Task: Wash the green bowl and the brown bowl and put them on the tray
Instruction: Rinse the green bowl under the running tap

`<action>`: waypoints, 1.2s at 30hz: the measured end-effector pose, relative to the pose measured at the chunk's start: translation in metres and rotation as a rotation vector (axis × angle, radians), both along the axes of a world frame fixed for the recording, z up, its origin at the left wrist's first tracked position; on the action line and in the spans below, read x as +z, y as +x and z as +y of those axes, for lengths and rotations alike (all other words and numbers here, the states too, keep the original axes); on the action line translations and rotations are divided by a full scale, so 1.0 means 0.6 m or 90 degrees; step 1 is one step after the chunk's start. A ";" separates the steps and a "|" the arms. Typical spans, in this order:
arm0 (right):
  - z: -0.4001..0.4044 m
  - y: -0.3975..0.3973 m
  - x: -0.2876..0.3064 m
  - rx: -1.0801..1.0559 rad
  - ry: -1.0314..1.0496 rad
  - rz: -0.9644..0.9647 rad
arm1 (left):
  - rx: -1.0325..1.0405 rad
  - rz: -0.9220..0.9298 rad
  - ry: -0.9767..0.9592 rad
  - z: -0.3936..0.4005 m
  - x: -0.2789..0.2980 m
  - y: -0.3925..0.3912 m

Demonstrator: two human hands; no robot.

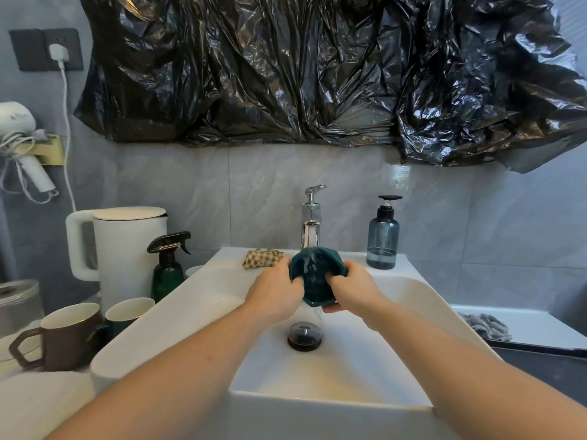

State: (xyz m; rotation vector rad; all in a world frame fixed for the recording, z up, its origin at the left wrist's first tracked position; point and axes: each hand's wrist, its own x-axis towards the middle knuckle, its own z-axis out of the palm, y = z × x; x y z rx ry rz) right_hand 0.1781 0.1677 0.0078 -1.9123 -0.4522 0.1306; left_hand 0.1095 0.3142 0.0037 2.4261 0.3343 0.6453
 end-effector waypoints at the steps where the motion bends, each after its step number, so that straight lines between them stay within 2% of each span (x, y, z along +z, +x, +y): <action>1: 0.001 0.001 -0.002 0.011 -0.005 0.005 | 0.006 -0.003 0.009 -0.001 -0.001 0.001; 6: 0.002 -0.007 -0.004 0.072 -0.098 -0.029 | 0.096 -0.047 0.092 0.003 0.003 -0.001; 10: -0.001 -0.006 -0.003 0.063 -0.102 -0.046 | 0.102 -0.044 0.139 0.004 0.005 -0.005; 16: -0.005 0.000 -0.001 0.001 -0.039 -0.024 | 0.047 -0.011 0.020 0.003 0.009 -0.006; 21: -0.001 0.000 -0.002 0.002 0.004 0.030 | 0.015 0.025 0.027 -0.007 0.002 -0.003; 25: 0.000 -0.007 -0.001 0.050 -0.080 -0.020 | 0.071 -0.005 0.114 0.002 0.003 -0.002; 29: 0.000 -0.008 0.000 0.039 -0.136 -0.047 | 0.070 0.004 0.194 0.001 0.002 -0.006; 33: -0.006 -0.004 0.002 0.004 -0.107 -0.016 | 0.055 0.001 0.080 -0.001 0.005 0.000; 36: -0.006 0.001 0.001 -0.009 -0.038 0.045 | 0.026 0.019 0.020 0.002 0.005 -0.003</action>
